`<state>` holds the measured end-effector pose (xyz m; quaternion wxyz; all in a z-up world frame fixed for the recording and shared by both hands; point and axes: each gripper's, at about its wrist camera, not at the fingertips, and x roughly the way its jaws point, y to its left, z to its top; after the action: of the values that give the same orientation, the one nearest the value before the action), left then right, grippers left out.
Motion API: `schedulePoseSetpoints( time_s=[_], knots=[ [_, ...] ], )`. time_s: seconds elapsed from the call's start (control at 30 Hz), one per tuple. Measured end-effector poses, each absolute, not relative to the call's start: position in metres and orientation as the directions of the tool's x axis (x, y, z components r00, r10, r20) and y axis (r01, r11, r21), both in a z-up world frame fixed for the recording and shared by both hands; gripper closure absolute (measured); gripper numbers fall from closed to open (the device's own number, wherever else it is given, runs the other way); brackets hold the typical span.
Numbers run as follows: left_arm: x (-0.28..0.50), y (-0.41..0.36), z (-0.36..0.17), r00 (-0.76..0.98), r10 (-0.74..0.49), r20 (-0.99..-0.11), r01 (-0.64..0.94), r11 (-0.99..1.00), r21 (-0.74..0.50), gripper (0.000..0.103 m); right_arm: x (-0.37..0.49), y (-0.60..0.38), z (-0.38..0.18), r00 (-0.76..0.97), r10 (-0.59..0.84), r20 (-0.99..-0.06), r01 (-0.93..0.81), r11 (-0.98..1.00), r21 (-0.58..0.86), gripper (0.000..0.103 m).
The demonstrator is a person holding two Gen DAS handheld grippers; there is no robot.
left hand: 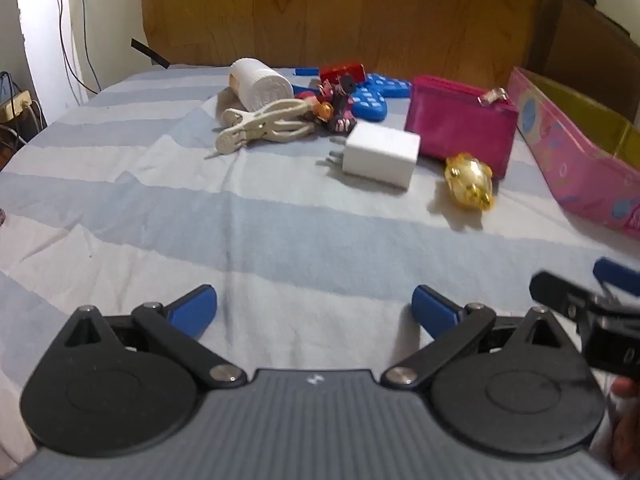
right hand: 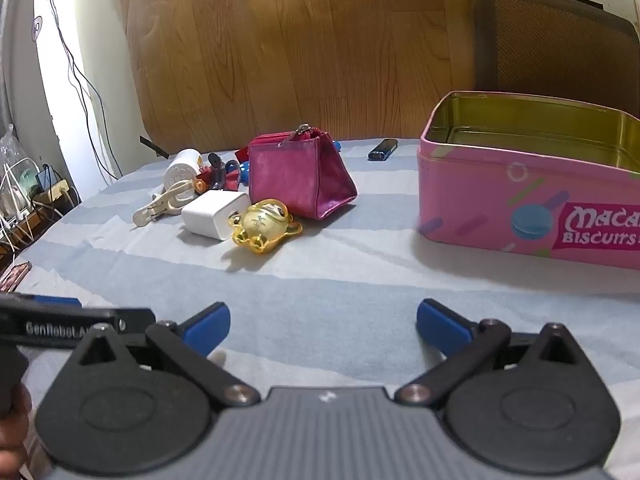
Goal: Organize rigid objects
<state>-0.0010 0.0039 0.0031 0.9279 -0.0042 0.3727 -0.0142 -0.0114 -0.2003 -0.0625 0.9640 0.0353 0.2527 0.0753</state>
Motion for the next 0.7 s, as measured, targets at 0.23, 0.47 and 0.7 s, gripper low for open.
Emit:
schedulePoseSetpoints(
  time_s=[0.23,0.47,0.7],
  knots=[
    [0.021,0.019,-0.004,0.747,0.009,-0.665,-0.012,1.0,0.0,0.0,-0.012,-0.199,-0.063,0.862,0.162,-0.481,-0.127,0.986,0.105,0.0],
    [0.017,0.021,-0.007,0.775,-0.003,-0.632,0.01,1.0,0.007,0.0,-0.011,-0.196,-0.063,0.86,0.151,-0.487,-0.123,0.988,0.089,0.0],
    [0.026,0.02,-0.005,0.777,-0.054,-0.627,0.04,0.999,-0.036,0.0,-0.01,-0.195,-0.062,0.859,0.142,-0.492,-0.121,0.99,0.076,0.0]
  ],
)
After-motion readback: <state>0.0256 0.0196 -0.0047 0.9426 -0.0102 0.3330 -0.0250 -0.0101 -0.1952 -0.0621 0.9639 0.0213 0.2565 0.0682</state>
